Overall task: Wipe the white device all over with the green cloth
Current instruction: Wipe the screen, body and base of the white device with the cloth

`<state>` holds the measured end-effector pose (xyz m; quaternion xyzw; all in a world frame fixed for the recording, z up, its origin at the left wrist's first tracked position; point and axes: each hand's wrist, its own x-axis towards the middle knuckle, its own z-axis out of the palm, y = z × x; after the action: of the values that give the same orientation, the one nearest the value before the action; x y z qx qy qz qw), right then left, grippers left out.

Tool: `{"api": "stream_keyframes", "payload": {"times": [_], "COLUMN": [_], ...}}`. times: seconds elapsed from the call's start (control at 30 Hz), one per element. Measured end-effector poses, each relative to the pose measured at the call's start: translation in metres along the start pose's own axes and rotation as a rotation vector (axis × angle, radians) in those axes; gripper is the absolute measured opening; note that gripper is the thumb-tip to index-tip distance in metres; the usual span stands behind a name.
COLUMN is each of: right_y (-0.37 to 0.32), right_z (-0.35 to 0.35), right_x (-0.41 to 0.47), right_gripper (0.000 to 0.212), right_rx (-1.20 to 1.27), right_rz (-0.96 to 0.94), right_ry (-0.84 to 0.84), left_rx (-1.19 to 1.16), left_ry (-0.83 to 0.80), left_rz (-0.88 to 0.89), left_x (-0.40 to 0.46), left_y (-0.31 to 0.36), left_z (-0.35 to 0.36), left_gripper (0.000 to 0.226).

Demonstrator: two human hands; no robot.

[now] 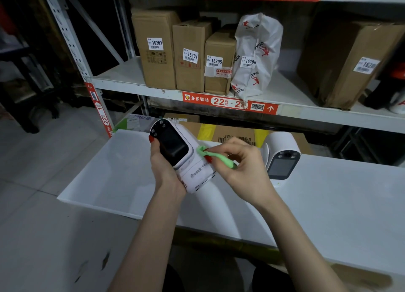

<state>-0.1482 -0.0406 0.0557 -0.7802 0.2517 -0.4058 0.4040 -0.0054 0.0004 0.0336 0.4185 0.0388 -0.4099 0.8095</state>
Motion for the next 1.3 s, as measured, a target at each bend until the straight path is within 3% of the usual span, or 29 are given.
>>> {"api": "stream_keyframes", "payload": {"times": [0.13,0.43,0.7,0.97,1.13,1.3], "right_y": [0.002,-0.005,0.005,0.000,0.010,0.008], "right_z": [0.000,0.007,0.002,-0.003,-0.001,-0.002], "right_x": [0.000,-0.003,0.002,0.002,0.005,0.004], "right_gripper": [0.013,0.017,0.015,0.018,0.018,0.019], "right_rx": [-0.038,0.038,-0.022,0.090,0.170,0.191], "right_rz": [0.005,-0.031,0.024,-0.005,0.117,0.103], "right_ry": [0.051,-0.133,0.059,-0.071,0.068,0.061], "left_rx": [0.007,0.045,-0.052,-0.034,-0.050,-0.023], "left_ry": [0.012,0.067,-0.014,-0.012,-0.040,-0.062], "left_rz": [0.026,0.037,-0.004,-0.012,-0.039,-0.064], "left_x": [0.000,0.002,-0.004,-0.004,-0.007,-0.010], "left_y": [0.001,0.000,0.001,0.003,0.006,0.006], "left_z": [0.001,-0.002,0.002,0.000,-0.001,0.002], "left_gripper": [0.040,0.054,0.043,0.046,0.044,0.047]}}
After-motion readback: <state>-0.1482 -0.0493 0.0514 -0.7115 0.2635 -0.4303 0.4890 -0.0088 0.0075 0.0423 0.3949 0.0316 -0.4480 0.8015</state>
